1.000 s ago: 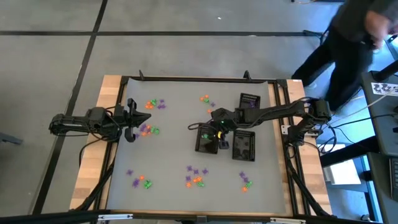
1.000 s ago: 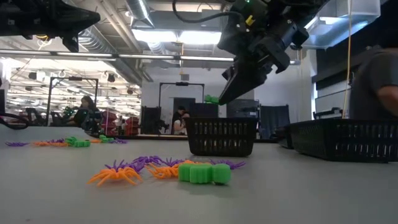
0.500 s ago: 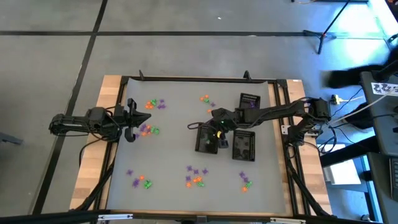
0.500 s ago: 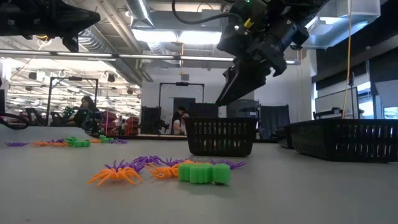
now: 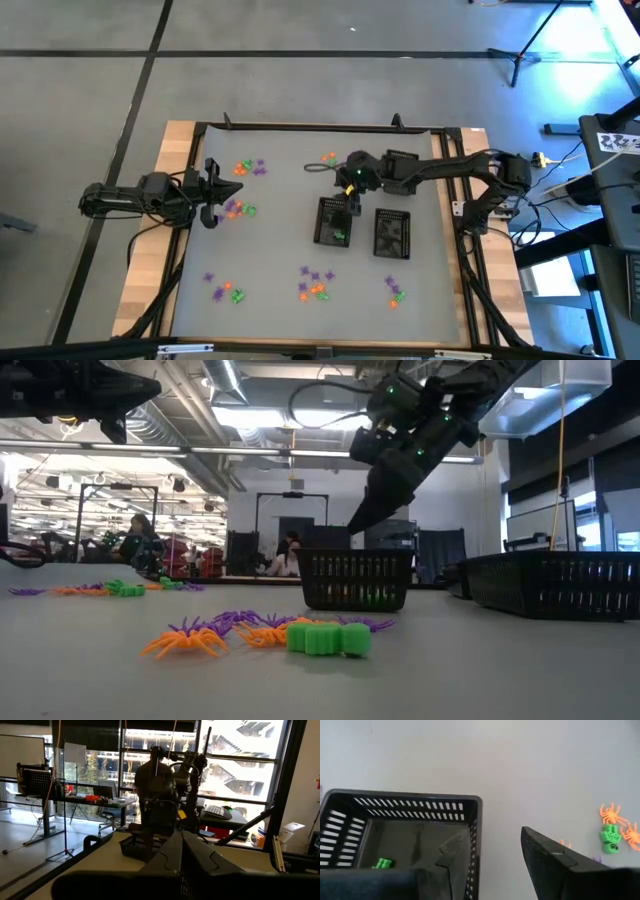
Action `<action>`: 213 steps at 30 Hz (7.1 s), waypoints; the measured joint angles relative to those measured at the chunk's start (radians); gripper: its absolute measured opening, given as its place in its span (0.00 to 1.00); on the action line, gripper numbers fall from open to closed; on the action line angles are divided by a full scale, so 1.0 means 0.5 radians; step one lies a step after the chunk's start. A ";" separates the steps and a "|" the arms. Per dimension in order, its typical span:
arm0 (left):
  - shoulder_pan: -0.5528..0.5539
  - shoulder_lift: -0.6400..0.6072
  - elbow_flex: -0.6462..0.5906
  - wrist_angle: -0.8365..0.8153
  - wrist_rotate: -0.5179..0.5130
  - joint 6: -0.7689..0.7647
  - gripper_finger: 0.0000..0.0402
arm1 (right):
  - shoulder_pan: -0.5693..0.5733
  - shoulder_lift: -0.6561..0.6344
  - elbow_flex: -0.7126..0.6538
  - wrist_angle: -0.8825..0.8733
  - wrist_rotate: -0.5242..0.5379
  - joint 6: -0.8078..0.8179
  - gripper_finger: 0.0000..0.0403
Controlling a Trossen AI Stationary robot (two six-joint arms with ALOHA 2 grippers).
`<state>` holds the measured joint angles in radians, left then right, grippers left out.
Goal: Sort Halloween decoration
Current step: Put the orange spider toy into the bottom right bin
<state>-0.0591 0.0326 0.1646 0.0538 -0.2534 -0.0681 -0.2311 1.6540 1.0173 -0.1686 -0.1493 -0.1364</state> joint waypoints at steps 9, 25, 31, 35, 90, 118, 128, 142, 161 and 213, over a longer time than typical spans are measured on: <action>0.000 0.000 0.000 0.000 0.000 0.000 0.00 | -0.182 -0.008 0.000 0.167 -0.272 0.001 0.43; 0.000 0.000 0.000 0.000 0.000 0.000 0.00 | -0.208 -0.386 -0.247 0.659 -0.405 0.005 0.43; 0.000 -0.001 0.000 0.001 0.000 -0.002 0.00 | -0.206 -0.580 -0.393 0.902 -0.417 0.001 0.43; -0.001 -0.001 0.000 0.014 0.000 -0.010 0.00 | -0.206 -0.593 -0.392 0.929 -0.415 0.000 0.43; -0.001 0.562 0.181 0.548 0.033 -0.085 0.00 | 0.018 -0.589 -0.392 0.663 -0.188 -0.001 0.43; 0.750 1.525 0.538 -1.024 -0.451 -1.332 0.00 | 0.018 -0.589 -0.392 0.590 -0.188 0.016 0.43; 0.868 1.991 0.748 -1.027 -0.512 -1.210 0.00 | 0.018 -0.589 -0.392 0.546 -0.188 0.054 0.43; 1.104 2.327 0.765 -1.081 -0.269 -1.131 0.00 | 0.018 -0.589 -0.392 0.454 -0.213 0.055 0.43; 1.254 2.613 0.764 -1.096 -0.289 -1.153 0.00 | 0.018 -0.589 -0.392 0.445 -0.218 0.054 0.43; 1.202 2.624 1.436 -1.816 -0.119 -0.788 0.00 | 0.019 -0.589 -0.392 0.447 -0.218 0.053 0.43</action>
<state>0.5421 1.3445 0.8825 -0.8541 -0.3130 -0.4619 -0.2218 1.3594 0.8215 0.0551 -0.2584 -0.1097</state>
